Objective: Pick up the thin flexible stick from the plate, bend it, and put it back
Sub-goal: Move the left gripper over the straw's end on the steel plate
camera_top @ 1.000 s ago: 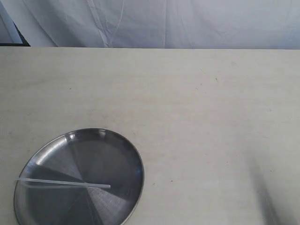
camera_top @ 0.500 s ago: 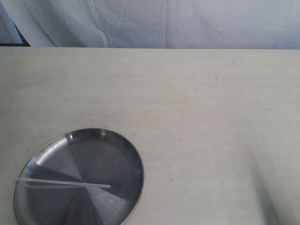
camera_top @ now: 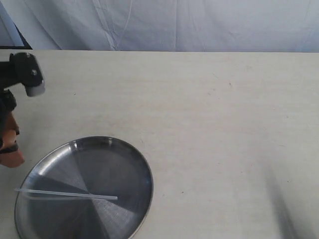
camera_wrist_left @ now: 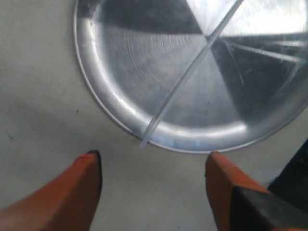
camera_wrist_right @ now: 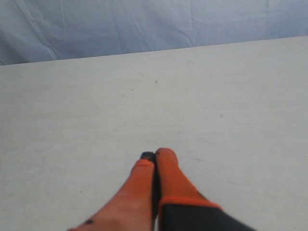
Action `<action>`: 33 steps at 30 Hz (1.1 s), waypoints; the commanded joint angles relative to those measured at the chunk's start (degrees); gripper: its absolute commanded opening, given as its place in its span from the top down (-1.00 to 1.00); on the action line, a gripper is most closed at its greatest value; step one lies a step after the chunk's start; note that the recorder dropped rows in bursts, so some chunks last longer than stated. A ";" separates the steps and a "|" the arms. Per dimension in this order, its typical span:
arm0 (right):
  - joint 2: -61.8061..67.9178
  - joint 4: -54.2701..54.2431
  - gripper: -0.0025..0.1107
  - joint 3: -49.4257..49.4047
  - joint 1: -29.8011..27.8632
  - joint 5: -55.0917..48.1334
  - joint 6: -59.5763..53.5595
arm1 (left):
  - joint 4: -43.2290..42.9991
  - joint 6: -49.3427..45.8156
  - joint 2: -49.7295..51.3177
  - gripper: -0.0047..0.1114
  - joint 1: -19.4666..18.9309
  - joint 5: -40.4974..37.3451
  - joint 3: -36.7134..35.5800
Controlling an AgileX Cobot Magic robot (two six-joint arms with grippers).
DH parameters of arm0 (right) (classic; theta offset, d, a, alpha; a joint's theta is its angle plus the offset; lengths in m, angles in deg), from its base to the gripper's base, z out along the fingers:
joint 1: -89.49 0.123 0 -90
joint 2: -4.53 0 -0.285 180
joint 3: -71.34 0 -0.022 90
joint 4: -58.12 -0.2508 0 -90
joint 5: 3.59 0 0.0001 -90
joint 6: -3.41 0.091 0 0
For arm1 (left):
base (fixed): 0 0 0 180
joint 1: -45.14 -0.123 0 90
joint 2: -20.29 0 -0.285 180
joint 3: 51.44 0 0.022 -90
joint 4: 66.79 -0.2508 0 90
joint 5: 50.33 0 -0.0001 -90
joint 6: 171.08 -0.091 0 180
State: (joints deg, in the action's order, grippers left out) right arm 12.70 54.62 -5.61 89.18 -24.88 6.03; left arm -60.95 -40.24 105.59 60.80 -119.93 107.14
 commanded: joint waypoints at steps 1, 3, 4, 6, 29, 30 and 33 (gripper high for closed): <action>-0.38 0.55 0.96 -0.27 -0.27 0.46 -0.06 | -7.04 -1.52 1.15 -0.12 2.99 -0.37 -3.64; -0.38 0.55 0.96 -0.27 -0.27 0.46 -0.06 | -8.71 -3.59 1.15 -0.12 3.65 -0.37 -5.42; -0.38 0.55 0.96 -0.27 -0.27 0.46 -0.06 | -9.66 -3.99 1.15 -0.12 3.95 -0.37 -6.54; -0.38 0.55 0.96 -0.27 -0.27 0.46 -0.06 | -10.39 -5.24 1.15 -0.12 3.95 -0.37 -8.17; -0.38 0.43 0.96 -0.27 -0.27 0.68 -0.06 | -17.89 -8.07 3.22 -0.12 3.95 17.35 -19.40; -0.38 0.43 0.96 -0.27 -0.27 0.68 -0.06 | -17.89 -8.07 3.59 -0.12 3.95 17.59 -19.40; -0.38 0.43 0.96 -0.27 -0.27 0.68 -0.06 | -17.24 -8.07 4.68 -0.12 3.95 18.40 -19.40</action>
State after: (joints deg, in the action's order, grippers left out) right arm 12.70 54.73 -5.61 89.18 -24.88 6.03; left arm -79.04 -48.34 109.25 64.60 -102.63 87.99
